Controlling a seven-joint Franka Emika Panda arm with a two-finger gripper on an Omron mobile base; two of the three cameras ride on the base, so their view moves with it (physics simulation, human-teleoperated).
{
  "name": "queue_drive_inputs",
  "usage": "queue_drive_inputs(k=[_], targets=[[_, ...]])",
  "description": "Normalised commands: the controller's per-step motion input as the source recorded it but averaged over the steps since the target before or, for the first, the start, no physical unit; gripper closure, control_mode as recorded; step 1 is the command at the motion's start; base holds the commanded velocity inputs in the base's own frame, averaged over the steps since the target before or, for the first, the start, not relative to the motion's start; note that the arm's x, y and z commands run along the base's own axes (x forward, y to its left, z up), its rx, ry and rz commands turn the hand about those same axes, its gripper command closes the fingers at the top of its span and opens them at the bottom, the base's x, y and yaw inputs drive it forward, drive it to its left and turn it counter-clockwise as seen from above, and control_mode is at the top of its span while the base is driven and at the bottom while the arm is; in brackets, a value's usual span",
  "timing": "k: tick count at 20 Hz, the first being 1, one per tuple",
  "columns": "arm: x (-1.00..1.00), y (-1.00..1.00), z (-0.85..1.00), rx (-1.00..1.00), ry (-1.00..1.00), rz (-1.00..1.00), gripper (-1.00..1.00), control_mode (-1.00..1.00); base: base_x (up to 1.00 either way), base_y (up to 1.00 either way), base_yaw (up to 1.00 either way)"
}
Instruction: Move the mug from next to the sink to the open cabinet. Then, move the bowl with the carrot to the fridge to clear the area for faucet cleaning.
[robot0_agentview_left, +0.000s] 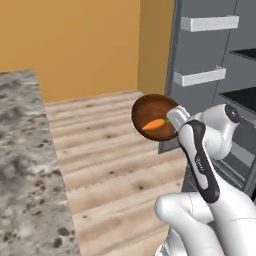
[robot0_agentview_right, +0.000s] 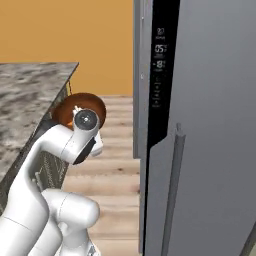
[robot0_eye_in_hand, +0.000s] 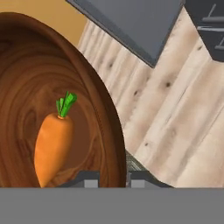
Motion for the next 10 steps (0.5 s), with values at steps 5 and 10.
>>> queue_drive_inputs(k=[5,10], targets=[[0.00,0.00,0.00,0.00,0.00,0.00,1.00,1.00,0.06,0.00,-0.70],[0.00,0.00,0.00,0.00,0.00,0.00,1.00,1.00,0.71,0.55,-0.27]])
